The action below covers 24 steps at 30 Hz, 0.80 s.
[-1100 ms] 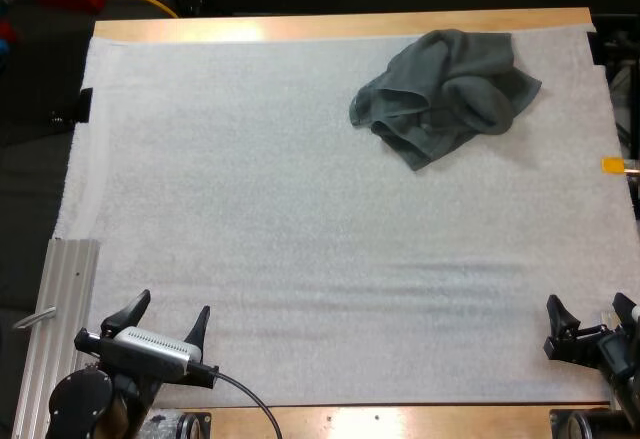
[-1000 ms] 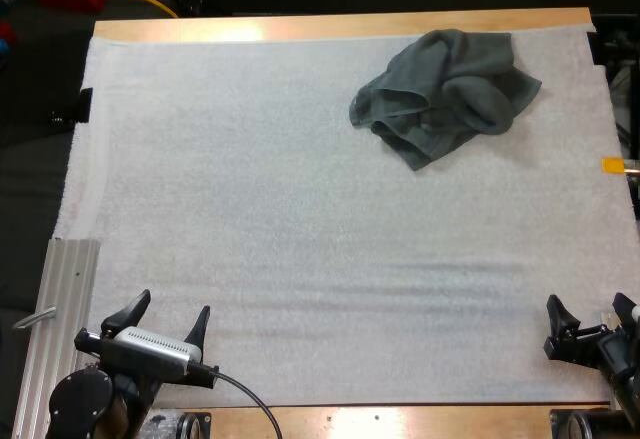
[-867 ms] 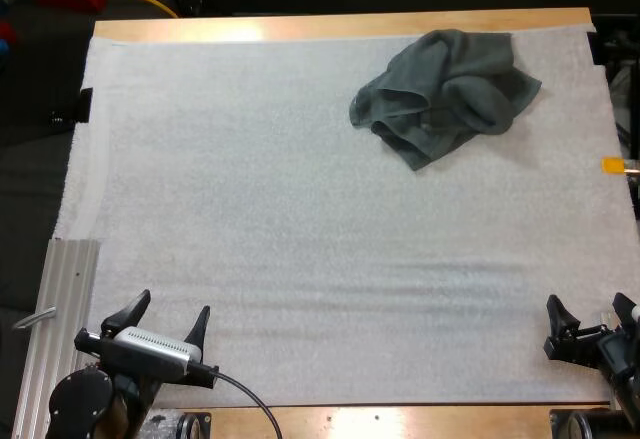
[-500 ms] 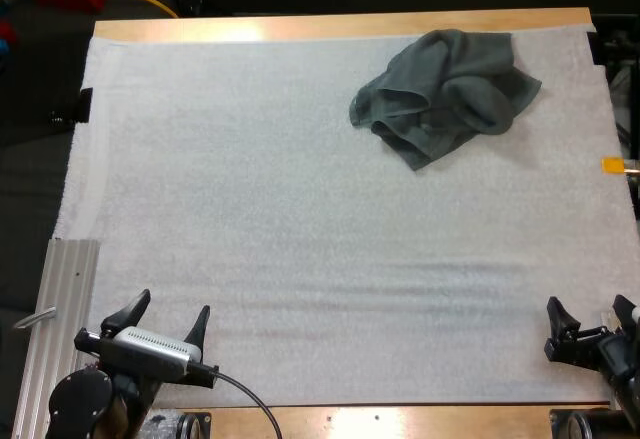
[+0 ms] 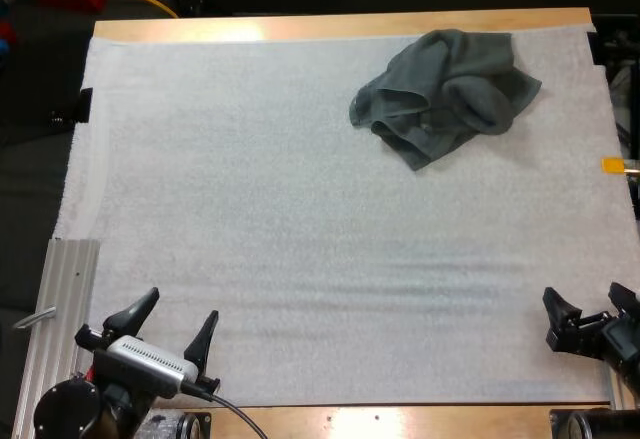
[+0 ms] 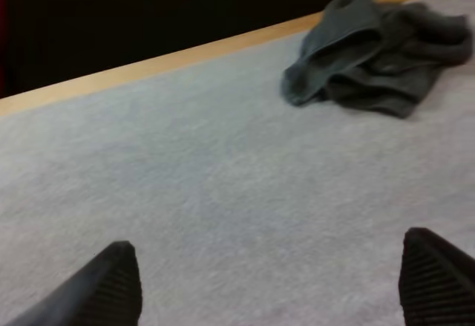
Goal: Pick towel from pile, fold and stack
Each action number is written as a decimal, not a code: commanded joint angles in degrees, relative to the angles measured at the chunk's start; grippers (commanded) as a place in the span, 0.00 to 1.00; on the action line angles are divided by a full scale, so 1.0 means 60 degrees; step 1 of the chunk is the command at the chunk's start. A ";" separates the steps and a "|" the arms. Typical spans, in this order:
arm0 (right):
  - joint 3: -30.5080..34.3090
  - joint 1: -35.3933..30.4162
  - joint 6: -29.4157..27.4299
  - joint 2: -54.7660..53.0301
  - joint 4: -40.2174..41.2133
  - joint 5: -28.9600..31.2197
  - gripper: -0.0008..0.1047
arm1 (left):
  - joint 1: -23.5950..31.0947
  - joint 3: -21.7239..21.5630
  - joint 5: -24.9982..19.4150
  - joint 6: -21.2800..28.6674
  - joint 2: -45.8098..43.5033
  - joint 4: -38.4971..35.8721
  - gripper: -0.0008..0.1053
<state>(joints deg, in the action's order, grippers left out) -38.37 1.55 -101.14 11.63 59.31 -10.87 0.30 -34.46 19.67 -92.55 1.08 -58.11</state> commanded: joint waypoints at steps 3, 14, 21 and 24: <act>-0.0413 -0.0033 -0.0027 0.0468 -0.0033 -0.0546 0.79 | -0.0287 -0.0312 0.0223 -0.0015 0.0400 0.0215 0.66; -0.1349 -0.0033 -0.0100 0.1834 -0.0176 -0.2101 0.79 | -0.1427 -0.1414 0.0337 0.0007 0.2050 0.0241 0.66; -0.1502 -0.0033 0.0065 0.2384 -0.0652 -0.2589 0.79 | -0.1863 -0.1932 0.0552 0.0010 0.3123 0.0421 0.66; -0.1502 -0.0033 0.0286 0.2614 -0.0953 -0.2785 0.79 | -0.2185 -0.2096 0.0552 0.0010 0.3454 0.0653 0.66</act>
<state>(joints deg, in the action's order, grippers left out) -46.71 1.55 -99.38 27.36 54.19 -26.47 -12.42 -46.51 22.42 -92.55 21.76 -55.24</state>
